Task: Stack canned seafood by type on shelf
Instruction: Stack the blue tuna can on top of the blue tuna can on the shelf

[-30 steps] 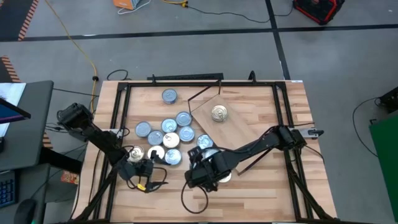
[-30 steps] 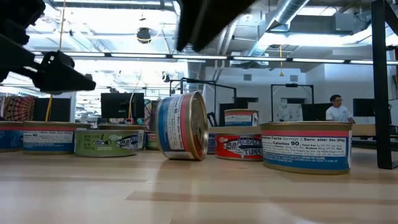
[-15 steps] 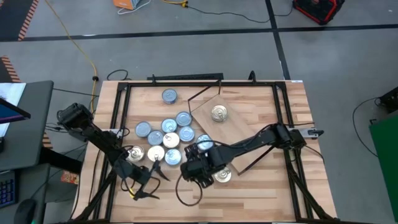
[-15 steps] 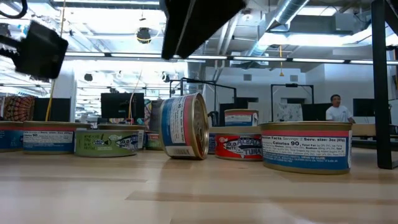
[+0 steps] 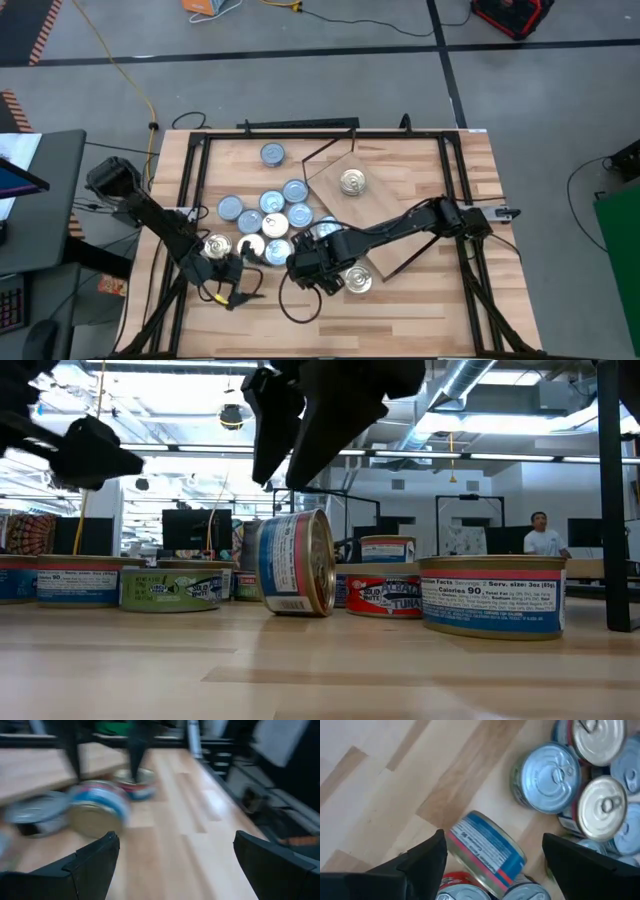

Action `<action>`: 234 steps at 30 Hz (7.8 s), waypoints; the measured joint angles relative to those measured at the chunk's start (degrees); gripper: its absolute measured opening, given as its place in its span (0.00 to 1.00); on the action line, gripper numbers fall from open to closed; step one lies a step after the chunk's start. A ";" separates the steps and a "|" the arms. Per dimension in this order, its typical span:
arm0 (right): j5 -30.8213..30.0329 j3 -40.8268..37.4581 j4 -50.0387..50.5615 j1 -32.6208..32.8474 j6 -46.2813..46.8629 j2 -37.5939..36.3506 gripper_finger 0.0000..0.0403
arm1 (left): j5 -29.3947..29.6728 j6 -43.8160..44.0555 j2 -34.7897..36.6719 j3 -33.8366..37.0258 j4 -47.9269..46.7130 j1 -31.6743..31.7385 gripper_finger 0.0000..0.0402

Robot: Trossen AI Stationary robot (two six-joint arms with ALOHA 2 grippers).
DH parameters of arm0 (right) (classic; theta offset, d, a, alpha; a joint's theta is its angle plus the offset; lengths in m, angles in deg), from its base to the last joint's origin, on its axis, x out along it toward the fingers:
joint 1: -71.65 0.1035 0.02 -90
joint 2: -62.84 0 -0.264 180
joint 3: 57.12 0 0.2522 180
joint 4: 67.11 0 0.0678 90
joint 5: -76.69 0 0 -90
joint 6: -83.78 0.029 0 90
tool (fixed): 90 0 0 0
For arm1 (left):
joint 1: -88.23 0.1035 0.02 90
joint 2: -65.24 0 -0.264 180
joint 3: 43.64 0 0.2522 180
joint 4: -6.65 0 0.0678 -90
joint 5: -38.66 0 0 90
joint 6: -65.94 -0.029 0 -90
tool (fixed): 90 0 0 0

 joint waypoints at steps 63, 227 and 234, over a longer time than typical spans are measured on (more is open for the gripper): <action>6.12 0.47 6.55 -4.47 -16.88 5.44 0.52 | 3.87 4.35 12.37 -1.80 -25.26 6.56 0.94; 50.35 -44.98 -10.12 -59.72 36.17 -29.05 0.75 | 5.20 -5.81 12.30 -1.76 -23.46 13.41 0.94; 47.08 -42.63 -7.94 -58.89 35.09 -29.05 0.75 | 5.18 -5.77 12.32 -1.76 -23.46 13.42 0.94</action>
